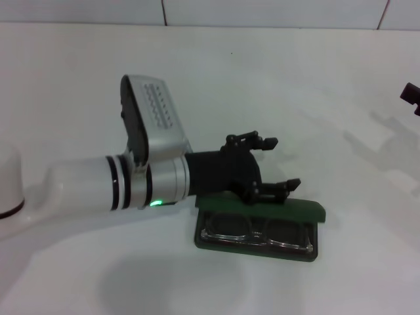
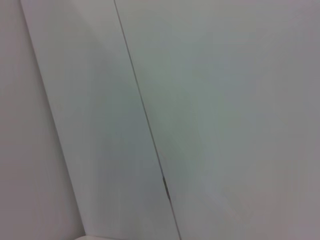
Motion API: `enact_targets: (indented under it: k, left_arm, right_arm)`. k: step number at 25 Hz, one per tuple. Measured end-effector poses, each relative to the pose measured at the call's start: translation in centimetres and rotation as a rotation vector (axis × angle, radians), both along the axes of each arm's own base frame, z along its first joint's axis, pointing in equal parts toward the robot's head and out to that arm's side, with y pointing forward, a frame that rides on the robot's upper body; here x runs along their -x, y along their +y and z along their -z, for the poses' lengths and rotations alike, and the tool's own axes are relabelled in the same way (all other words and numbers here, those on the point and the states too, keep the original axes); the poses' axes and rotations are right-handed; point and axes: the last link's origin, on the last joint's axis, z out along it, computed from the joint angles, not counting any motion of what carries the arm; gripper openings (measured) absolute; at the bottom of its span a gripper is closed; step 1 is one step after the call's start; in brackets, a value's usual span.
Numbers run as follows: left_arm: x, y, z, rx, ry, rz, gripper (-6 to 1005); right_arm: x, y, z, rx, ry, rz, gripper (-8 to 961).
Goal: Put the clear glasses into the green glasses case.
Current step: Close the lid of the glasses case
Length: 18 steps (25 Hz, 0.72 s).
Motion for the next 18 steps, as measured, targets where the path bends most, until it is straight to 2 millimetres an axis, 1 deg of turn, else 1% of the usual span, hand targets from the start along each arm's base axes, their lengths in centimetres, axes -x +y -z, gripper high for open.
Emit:
enact_targets:
  k: [2,4,11,18]
  left_arm:
    - [0.3,-0.4,0.0,-0.004,0.001,0.014,864]
    - [1.0,-1.2,0.1,-0.012,0.003,0.036,864]
    - [1.3,-2.1,-0.2,-0.018,-0.040,0.048,864]
    - [1.5,-2.3,-0.2,-0.019,-0.040,0.059,863]
  right_arm:
    - [0.0,0.0,0.0,-0.001,0.000,0.001,771]
    - [0.0,0.0,0.0,-0.001,0.001,0.002,771]
    - [0.2,0.1,0.1,0.007,0.000,-0.008,771]
    - [0.3,0.1,0.0,0.010,0.002,-0.012,771]
